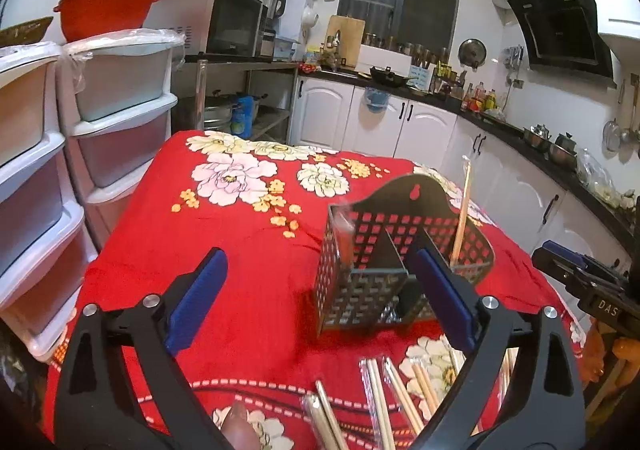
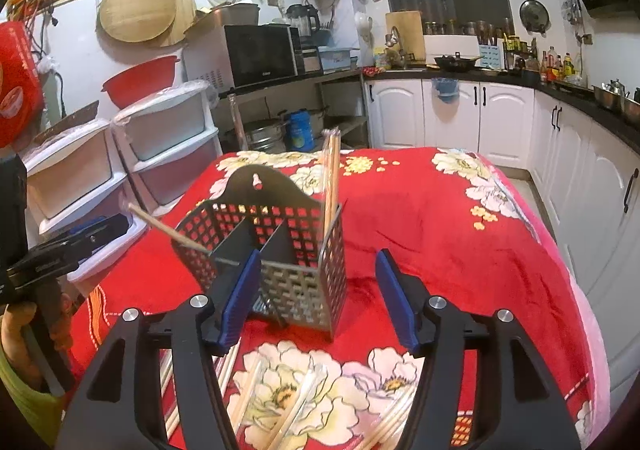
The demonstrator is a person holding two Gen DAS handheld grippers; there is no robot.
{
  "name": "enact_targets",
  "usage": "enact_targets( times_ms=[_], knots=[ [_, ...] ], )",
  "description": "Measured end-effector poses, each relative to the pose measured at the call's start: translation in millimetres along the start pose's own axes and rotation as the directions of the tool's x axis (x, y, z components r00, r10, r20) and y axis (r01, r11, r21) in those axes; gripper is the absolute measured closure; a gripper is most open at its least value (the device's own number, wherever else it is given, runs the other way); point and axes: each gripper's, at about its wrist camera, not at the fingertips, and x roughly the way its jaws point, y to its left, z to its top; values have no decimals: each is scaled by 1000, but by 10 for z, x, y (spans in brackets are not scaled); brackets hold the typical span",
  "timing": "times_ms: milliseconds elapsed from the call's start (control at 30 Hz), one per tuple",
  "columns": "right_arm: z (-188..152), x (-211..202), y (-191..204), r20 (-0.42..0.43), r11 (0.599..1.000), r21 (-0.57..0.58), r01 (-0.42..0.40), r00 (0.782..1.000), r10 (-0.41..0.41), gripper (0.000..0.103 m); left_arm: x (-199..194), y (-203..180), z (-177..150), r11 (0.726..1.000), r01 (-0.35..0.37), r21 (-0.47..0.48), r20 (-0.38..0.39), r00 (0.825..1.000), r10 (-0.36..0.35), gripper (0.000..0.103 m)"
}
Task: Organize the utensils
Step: 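Move both tools back down to the remaining sleeved chopsticks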
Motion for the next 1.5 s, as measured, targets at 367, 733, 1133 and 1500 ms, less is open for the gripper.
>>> enact_targets(
  times_ms=[367, 733, 1133, 1500],
  knots=[
    [-267, -19, 26, -51, 1000, -6, -8, 999, 8, 44, -86, 80, -305, 1000, -11, -25, -51, 999, 10, 15],
    [-535, 46, -4, -126, 1000, -8, -13, 992, 12, 44, -24, 158, -678, 999, 10, -37, -160, 987, -15, 18],
    [-781, 162, 20, -209, 999, -16, -30, 978, 26, 44, 128, 55, -959, 998, 52, -18, -264, 963, -55, 44],
    [-906, 312, 66, -278, 998, -29, -57, 959, 47, 44, 397, -9, -1050, 996, 87, -10, -363, 928, -85, 78]
  ],
)
